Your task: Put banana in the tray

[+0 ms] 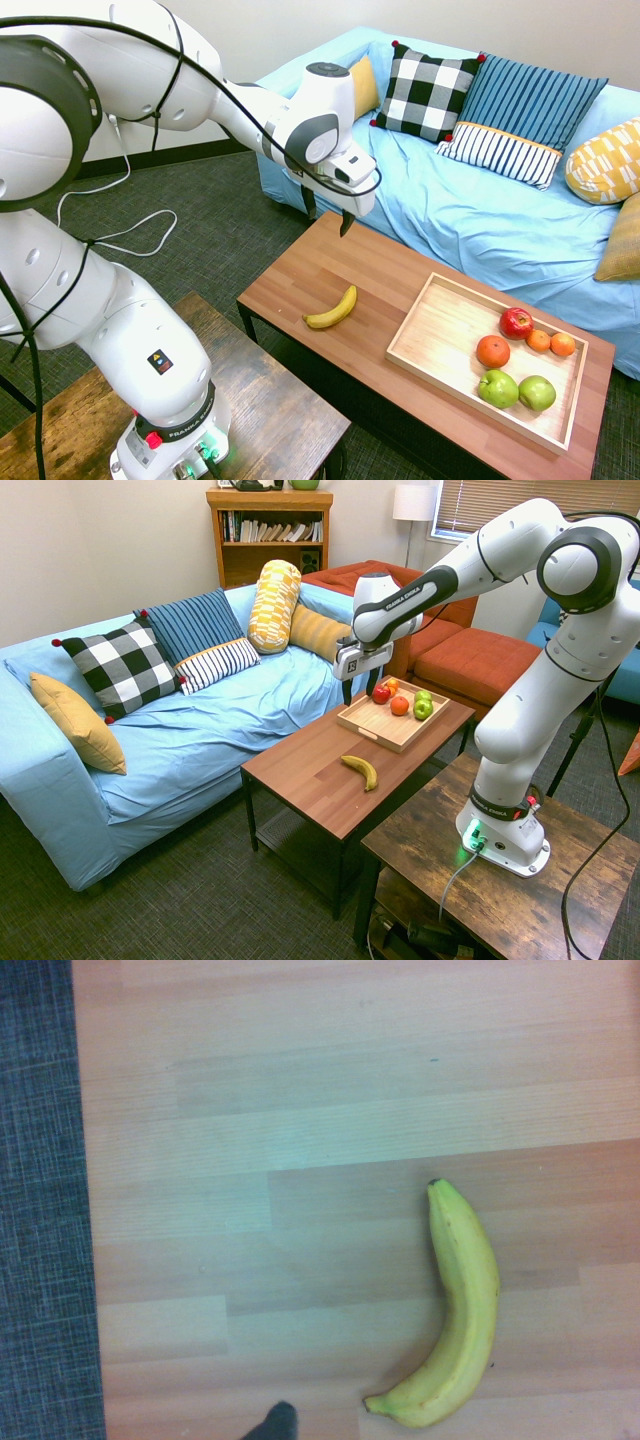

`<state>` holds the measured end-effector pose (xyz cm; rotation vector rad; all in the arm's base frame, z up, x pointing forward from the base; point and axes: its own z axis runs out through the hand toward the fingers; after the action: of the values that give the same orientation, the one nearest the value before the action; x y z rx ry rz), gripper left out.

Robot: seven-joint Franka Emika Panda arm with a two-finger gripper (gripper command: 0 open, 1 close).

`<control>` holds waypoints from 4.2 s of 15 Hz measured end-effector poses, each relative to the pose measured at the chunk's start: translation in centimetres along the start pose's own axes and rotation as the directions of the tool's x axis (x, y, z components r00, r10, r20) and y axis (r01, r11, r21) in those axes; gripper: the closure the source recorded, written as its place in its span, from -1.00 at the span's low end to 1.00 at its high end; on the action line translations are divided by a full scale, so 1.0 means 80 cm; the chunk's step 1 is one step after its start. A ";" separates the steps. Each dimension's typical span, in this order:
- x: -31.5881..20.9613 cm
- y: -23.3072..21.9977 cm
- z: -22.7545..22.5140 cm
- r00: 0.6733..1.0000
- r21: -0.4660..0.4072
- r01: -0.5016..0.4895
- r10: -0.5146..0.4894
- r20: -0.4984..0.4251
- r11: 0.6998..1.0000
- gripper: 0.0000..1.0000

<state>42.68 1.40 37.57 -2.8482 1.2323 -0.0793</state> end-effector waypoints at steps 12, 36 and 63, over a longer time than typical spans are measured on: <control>-0.006 0.008 0.155 0.993 -0.092 -0.115 0.116 0.005 0.989 -1.00; 0.017 0.068 0.365 0.946 -0.096 -0.324 0.325 0.001 0.941 1.00; 0.351 0.187 0.238 0.935 -0.046 -0.349 0.344 -0.091 0.936 1.00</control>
<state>52.17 -29.02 18.68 -2.6486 1.7624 -0.1505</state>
